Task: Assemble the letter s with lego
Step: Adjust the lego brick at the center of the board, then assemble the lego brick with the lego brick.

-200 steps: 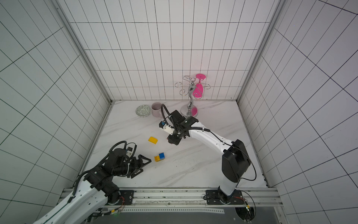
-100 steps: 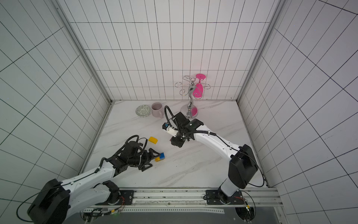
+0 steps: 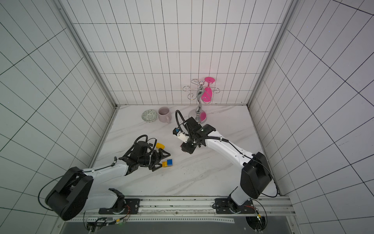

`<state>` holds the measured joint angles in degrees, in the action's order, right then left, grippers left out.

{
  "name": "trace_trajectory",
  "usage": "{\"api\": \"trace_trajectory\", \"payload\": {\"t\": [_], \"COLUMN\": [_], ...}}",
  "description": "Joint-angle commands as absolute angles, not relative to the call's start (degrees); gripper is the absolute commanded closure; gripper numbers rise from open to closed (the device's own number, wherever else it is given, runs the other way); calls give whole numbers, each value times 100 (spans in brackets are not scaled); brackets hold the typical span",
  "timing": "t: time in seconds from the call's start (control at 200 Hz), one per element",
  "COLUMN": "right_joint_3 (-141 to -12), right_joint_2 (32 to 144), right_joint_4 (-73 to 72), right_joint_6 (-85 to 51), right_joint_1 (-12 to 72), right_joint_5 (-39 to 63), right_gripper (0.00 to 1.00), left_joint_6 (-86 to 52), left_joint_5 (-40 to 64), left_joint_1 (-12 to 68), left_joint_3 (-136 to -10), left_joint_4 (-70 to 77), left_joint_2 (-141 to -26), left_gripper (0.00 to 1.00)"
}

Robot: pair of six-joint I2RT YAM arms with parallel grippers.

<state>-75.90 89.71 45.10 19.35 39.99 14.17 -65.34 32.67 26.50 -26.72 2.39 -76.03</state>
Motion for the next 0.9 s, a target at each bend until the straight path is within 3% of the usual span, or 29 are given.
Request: {"api": "trace_trajectory", "payload": {"t": [0.0, 0.235, 0.365, 0.465, 0.54, 0.74, 0.895], "right_joint_3": [-7576, -7883, -8176, -8510, -8692, -9279, -9785], "right_joint_2": [8959, 9265, 9500, 9788, 9983, 10764, 11323], "right_joint_4": [4532, 4525, 4536, 4627, 4663, 5054, 5299], "right_joint_6": [2004, 1965, 1737, 1530, 1668, 2384, 2537], "right_joint_1": [3947, 3970, 4100, 4338, 4618, 5161, 5365], "right_joint_5": [1558, 1758, 1783, 1897, 1851, 1772, 1503], "right_gripper": [91, 91, 91, 91, 90, 91, 91], "left_joint_6": [-6137, -6029, -5526, -4642, -3775, -3204, -2301], "left_joint_5": [3498, 3707, 3650, 3286, 2671, 1569, 1037], "left_joint_1": [2491, 2409, 1829, 1247, 1334, 1038, 1028], "left_joint_3": [-3000, -3049, -3225, -3937, -4752, -5322, -5560], "left_joint_4": [135, 196, -1004, -2910, -4171, -4529, -4729], "left_joint_2": [-7749, -7845, -6639, -5617, -5417, -4053, -3613], "left_gripper": [4, 4, 4, 3, 3, 2, 1]}}
